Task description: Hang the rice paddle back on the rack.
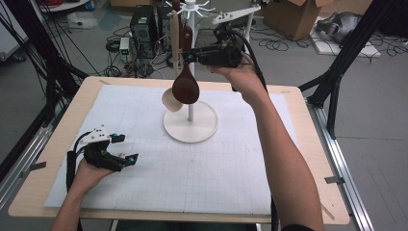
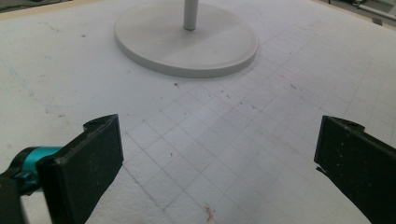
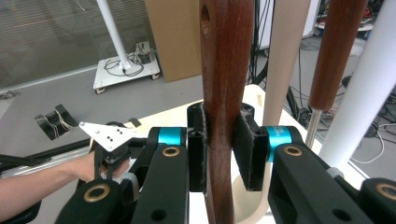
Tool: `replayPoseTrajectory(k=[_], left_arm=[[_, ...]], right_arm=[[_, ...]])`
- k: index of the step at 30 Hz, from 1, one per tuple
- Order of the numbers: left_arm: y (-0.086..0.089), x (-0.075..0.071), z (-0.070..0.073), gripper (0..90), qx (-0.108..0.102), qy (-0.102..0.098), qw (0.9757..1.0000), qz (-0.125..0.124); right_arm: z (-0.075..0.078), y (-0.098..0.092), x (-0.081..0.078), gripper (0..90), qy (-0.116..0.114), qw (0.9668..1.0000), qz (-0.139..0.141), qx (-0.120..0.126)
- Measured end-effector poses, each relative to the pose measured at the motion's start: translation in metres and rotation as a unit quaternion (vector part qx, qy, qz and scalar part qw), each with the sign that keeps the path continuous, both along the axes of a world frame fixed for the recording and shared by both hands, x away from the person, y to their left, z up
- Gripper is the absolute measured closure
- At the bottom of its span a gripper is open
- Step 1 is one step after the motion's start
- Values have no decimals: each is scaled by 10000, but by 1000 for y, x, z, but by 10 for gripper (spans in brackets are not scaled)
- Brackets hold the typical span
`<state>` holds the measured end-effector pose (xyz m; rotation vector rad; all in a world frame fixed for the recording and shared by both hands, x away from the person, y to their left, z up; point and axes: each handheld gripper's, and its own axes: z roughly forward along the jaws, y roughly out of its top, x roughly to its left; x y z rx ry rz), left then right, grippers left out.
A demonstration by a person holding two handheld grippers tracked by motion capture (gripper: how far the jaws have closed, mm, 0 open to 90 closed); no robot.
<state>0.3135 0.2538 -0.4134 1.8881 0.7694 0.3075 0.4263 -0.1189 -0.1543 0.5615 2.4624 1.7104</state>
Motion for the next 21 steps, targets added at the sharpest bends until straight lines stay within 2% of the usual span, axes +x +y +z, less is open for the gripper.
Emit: replayPoseTrajectory(k=[12,21], left_arm=[[1,-1,1,17,10,-8,10000,0],[1,-1,2,17,4,-14,10000,15]], right_arm=[[18,2,10,767,44,9999,-122,49],[18,1,19,767,106,9997,-222,45]])
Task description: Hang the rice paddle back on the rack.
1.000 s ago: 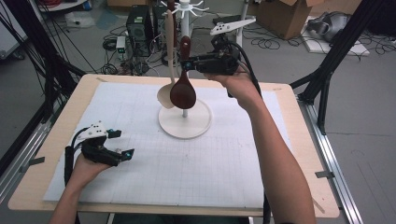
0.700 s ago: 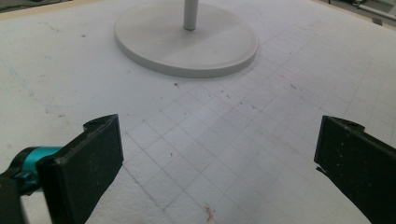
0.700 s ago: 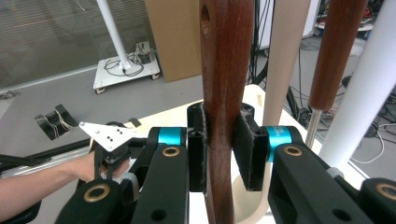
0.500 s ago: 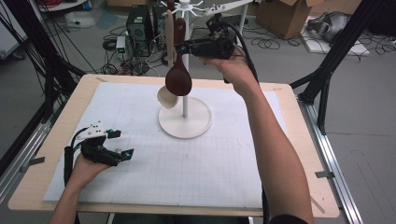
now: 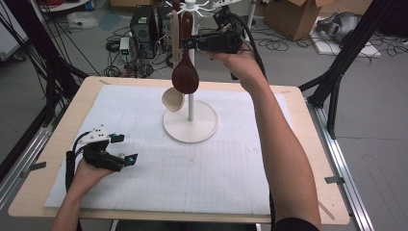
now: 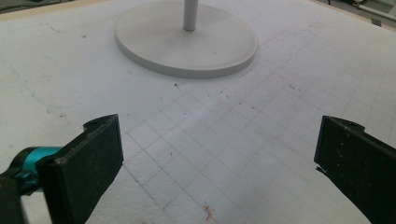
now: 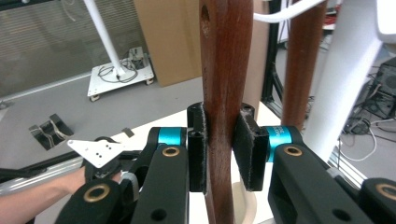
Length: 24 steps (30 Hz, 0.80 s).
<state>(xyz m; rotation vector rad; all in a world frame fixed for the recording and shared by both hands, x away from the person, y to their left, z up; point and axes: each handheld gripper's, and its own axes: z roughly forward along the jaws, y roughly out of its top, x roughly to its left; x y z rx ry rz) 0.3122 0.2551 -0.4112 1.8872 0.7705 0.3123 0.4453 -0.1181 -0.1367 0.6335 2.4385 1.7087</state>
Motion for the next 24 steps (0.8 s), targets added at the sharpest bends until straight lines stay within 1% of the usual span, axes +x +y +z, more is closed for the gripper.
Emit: replayPoseTrajectory(k=[9,11,16,20,24], left_arm=[[-2,-1,0,17,-25,2,10000,-14],[0,-1,0,17,-27,-6,10000,-5],[1,0,1,17,-38,-8,10000,1],[0,0,0,17,-19,4,10000,16],[1,0,0,17,-26,-9,10000,41]], right_arm=[[-1,-1,5,767,32,10000,-67,24],[-2,-1,6,767,45,9999,-112,3],[-4,1,9,766,53,9999,-146,39],[-7,0,10,763,29,9998,-161,89],[-8,0,10,757,-38,9998,-197,74]])
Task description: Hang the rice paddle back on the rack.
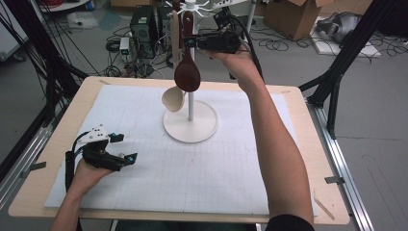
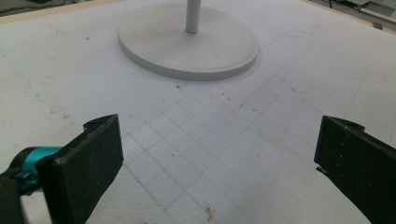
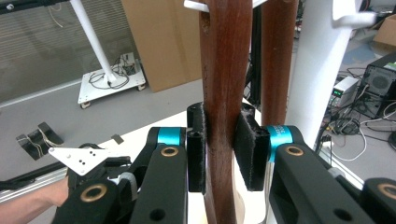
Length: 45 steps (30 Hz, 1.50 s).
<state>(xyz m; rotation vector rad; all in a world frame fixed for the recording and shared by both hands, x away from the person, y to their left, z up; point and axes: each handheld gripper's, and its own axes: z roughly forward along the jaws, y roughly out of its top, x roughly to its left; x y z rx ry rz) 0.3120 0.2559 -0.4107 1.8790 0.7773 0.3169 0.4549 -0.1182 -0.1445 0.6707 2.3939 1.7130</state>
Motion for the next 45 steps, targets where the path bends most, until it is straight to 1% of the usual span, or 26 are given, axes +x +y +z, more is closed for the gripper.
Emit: replayPoseTrajectory(k=[3,6,8,10,12,14,17,19,23,24,25,28,30,32,35,39,40,41,45], left_arm=[[0,0,0,17,-29,7,10000,-50],[-1,0,0,17,-51,5,10000,-47],[-1,0,0,17,-44,7,10000,-43],[-1,0,1,17,-26,-4,10000,-46],[-1,0,1,17,-20,-11,10000,-64],[-1,-1,1,17,-85,-10,9999,-122],[-1,-1,2,17,-105,-11,9999,-135],[-1,-2,2,17,-103,-10,9999,-129],[-1,-2,2,17,-98,-10,9999,-121],[-1,-2,2,17,-95,-9,9999,-120],[-1,-2,2,17,-95,-11,9999,-105],[-1,-1,1,17,-66,-15,9999,-110],[-2,-1,1,17,-99,27,9999,-96],[-2,-1,0,17,-71,26,9999,-86],[-2,-1,0,17,-62,21,9999,-93],[-1,-1,0,17,-61,23,9999,-99],[-2,-1,-1,17,-63,43,9999,-105],[-2,-1,-1,17,-69,49,9999,-99],[-2,-1,-1,17,-69,44,9999,-96]], right_arm=[[-2,-1,0,753,-23,10000,22,56],[-3,-3,-2,745,-100,9999,-21,36],[-5,-5,-4,732,-98,9999,-24,54],[-7,-8,-5,703,-101,9999,-65,42],[-10,-11,-7,688,-93,9999,-68,84],[-13,-14,-8,663,-93,9999,-64,105],[-17,-20,-12,595,-66,9999,-128,86],[-19,-25,-14,559,-82,9998,-143,118],[-26,-34,-19,432,-35,9995,-266,148],[-28,-36,-20,402,6,9995,-298,130],[-31,-37,-21,365,7,9994,-332,96],[-42,-41,-24,305,1,9993,-377,-16],[-50,-43,-26,268,28,9992,-394,-92],[-59,-46,-28,263,52,9994,-328,-75],[-74,-48,-30,238,62,9995,-296,-122],[-92,-52,-34,202,48,9993,-338,-125],[-96,-53,-35,174,68,9991,-376,-161],[-100,-53,-36,168,102,9989,-414,-204],[-114,-57,-40,167,67,9990,-398,-216]])
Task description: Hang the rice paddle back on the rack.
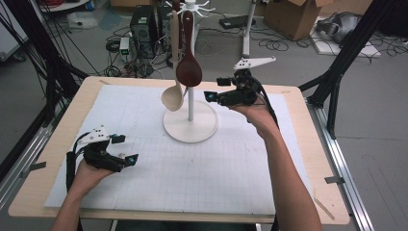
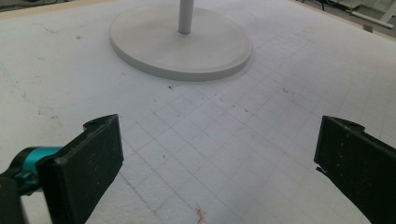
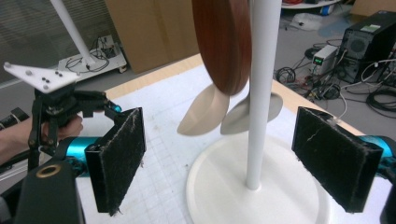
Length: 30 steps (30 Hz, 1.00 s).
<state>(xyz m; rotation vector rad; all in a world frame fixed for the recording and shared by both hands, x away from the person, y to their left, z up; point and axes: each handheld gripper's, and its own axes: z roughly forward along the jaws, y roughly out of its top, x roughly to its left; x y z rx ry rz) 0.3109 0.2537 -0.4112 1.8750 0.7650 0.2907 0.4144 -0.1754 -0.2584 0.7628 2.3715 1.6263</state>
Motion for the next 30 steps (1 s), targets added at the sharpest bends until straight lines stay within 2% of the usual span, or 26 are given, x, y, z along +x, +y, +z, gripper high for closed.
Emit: replayPoseTrajectory(k=[4,9,14,18,20,21,23,30], left_arm=[[0,0,0,17,11,-3,10000,1],[0,0,0,17,46,1,10000,21],[-1,-1,0,17,36,-8,10000,18],[-1,0,0,17,47,6,10000,3],[-1,0,0,17,52,-5,10000,10],[0,0,0,17,52,-10,10000,13],[0,0,0,17,48,-4,10000,23],[1,-1,1,17,17,3,10000,41]], right_arm=[[-11,-3,-6,142,8,10000,-3,11],[-25,-6,-13,116,12,9999,-12,-146],[-35,-9,-20,102,6,9998,-11,-198],[-47,-10,-27,99,7,9993,-55,-356],[-52,-11,-30,70,-28,9990,-105,-432],[-54,-11,-31,1,-60,9989,-139,-454],[-59,-12,-35,4,-131,9980,-224,-576],[-78,-22,-47,3,-92,9975,-379,-589]])
